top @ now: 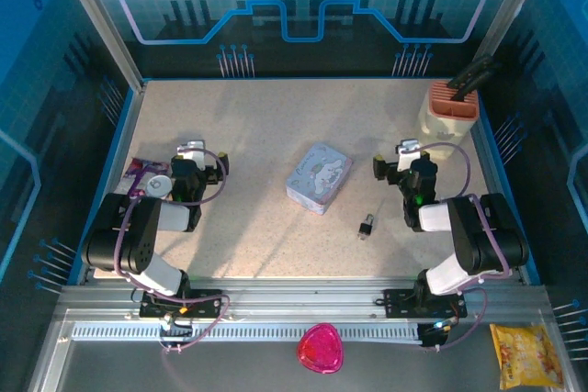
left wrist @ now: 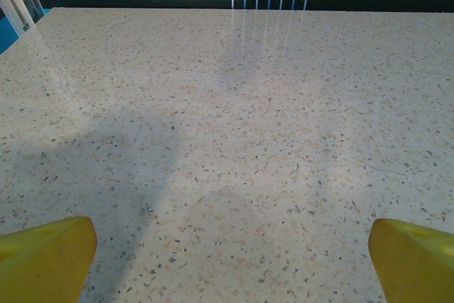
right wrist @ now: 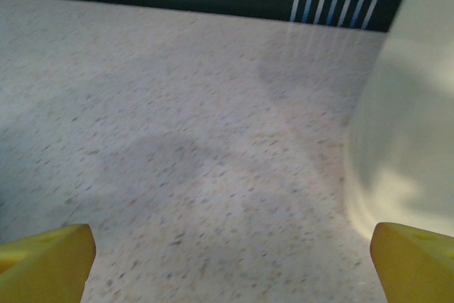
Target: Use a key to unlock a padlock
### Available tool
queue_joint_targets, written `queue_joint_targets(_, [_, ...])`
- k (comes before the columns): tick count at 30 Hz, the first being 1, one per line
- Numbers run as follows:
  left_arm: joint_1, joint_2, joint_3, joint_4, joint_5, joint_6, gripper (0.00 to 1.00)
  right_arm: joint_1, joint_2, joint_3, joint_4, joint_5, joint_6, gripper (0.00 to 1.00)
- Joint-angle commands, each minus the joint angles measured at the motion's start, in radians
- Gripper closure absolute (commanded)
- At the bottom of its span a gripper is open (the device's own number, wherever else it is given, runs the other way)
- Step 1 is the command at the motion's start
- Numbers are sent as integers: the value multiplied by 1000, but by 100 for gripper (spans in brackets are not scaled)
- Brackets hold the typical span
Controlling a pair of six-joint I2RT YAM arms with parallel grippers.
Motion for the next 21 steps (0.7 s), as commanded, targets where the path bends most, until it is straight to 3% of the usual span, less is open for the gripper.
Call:
queue_joint_targets(1, [6, -1, 13, -3, 10, -25, 1, 10, -1, 1, 14, 101, 30, 0])
queue_joint_targets(21, [6, -2, 13, -3, 11, -25, 1, 8, 1, 12, -1, 93, 25, 0])
